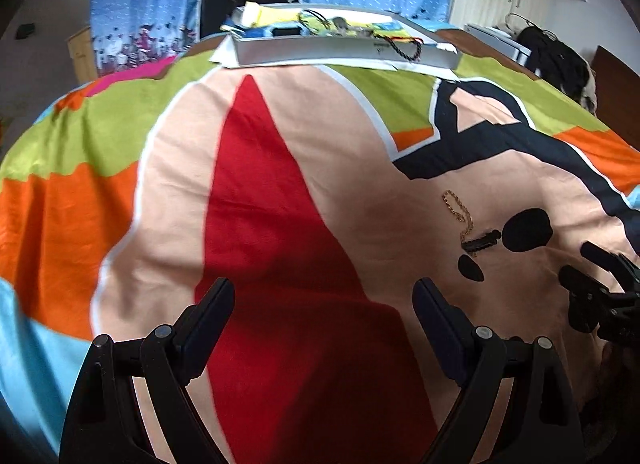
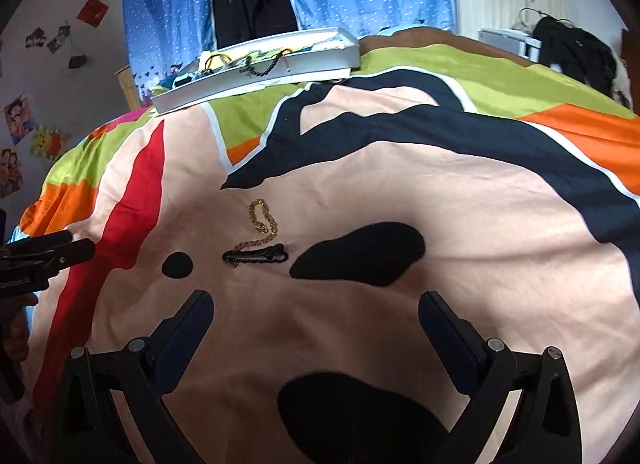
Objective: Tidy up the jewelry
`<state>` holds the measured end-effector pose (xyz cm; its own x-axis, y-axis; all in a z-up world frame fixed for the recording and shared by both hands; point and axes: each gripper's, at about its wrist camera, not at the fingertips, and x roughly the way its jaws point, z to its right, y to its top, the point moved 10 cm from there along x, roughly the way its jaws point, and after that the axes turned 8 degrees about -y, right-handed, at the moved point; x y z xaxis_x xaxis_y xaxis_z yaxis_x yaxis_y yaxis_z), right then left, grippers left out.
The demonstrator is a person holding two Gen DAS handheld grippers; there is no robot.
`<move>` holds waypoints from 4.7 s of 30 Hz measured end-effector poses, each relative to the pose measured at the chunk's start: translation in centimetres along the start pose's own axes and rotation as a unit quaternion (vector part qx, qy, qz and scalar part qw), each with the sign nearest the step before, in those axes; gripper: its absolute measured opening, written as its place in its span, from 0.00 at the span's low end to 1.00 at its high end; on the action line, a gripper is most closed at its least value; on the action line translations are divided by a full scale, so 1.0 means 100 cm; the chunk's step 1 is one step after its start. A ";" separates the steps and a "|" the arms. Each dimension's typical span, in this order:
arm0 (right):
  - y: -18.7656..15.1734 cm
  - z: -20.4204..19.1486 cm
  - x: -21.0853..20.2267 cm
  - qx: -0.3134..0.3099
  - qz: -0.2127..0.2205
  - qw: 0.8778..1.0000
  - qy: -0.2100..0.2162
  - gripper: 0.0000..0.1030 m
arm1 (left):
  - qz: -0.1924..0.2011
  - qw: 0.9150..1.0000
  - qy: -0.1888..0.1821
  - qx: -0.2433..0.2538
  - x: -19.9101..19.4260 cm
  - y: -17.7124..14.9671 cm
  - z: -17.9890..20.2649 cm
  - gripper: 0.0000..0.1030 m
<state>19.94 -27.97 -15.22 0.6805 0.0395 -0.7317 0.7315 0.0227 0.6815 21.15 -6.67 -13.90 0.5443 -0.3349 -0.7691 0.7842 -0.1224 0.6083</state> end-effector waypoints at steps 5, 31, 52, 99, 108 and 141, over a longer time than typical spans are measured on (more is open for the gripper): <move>0.006 -0.011 0.016 -0.038 -0.011 0.999 0.030 0.96 | -0.016 0.999 -0.045 0.011 0.023 0.012 0.009 0.84; 0.009 -0.040 0.067 -0.217 -0.076 0.957 0.176 0.39 | -0.076 0.967 -0.244 -0.019 0.106 0.064 0.074 0.14; -0.002 -0.050 0.061 -0.249 -0.079 0.950 0.175 0.15 | -0.145 0.973 -0.177 -0.002 0.143 0.057 0.078 0.03; 0.197 -0.040 0.041 -0.078 0.109 0.979 0.153 0.15 | 0.084 0.987 -0.096 0.101 0.005 0.219 0.049 0.00; 0.289 -0.056 0.072 -0.077 0.148 0.976 0.139 0.15 | 0.175 0.979 -0.065 0.077 -0.012 0.316 0.019 0.00; 0.283 -0.051 0.115 -0.030 0.121 0.986 0.109 0.50 | 0.106 0.994 -0.018 -0.031 0.055 0.277 -0.045 0.55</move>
<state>48.25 -21.77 -4.23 0.8044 0.2647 -0.5319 0.5408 0.0445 0.8400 47.24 -7.74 -2.13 0.6889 -0.3812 -0.6165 0.6707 0.0129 0.7416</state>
